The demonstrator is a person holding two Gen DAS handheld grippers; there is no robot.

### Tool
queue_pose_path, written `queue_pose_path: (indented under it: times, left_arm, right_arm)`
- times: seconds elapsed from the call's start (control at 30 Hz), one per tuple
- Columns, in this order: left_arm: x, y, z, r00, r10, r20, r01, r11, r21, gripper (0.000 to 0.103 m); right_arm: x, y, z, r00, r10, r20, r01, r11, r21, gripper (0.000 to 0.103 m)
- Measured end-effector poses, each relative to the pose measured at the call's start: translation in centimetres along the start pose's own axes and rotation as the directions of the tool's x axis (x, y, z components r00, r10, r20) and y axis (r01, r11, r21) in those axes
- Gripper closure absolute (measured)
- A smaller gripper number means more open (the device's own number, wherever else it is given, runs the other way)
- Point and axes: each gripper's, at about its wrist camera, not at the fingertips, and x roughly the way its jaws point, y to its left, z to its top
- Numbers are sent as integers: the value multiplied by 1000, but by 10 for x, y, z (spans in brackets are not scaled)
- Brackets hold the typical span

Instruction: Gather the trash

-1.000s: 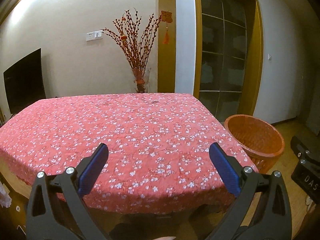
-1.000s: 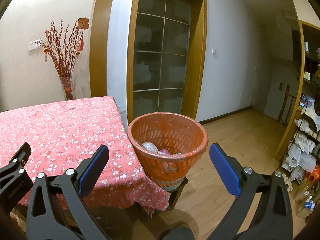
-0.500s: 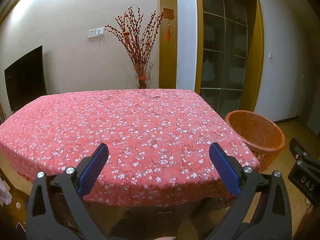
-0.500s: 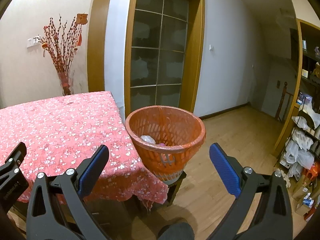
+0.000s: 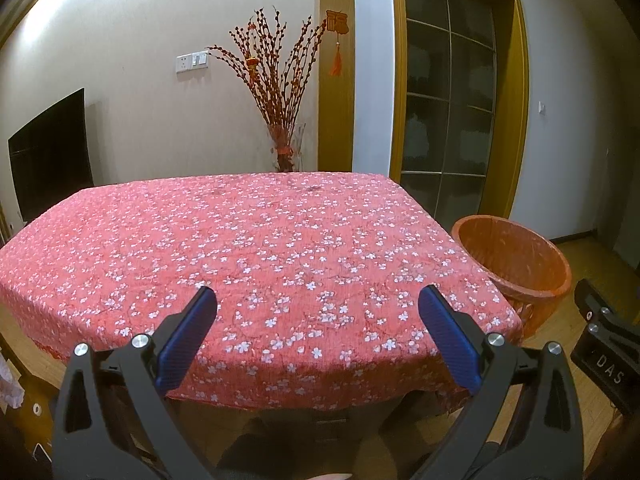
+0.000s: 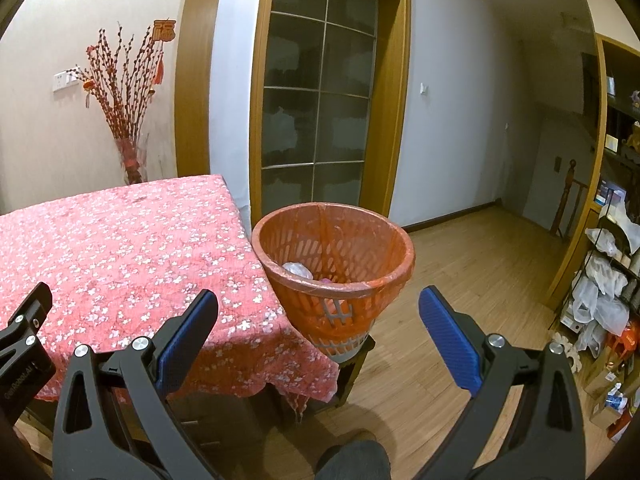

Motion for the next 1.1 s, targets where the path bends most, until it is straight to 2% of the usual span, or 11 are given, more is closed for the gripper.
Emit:
queue_pose_path:
  times: [1.1]
  left_arm:
    - [-1, -1, -2, 1000, 2, -2, -2, 1000, -6, 4]
  right_arm:
    - [0, 1, -1, 1000, 4, -2, -4, 1000, -1, 3]
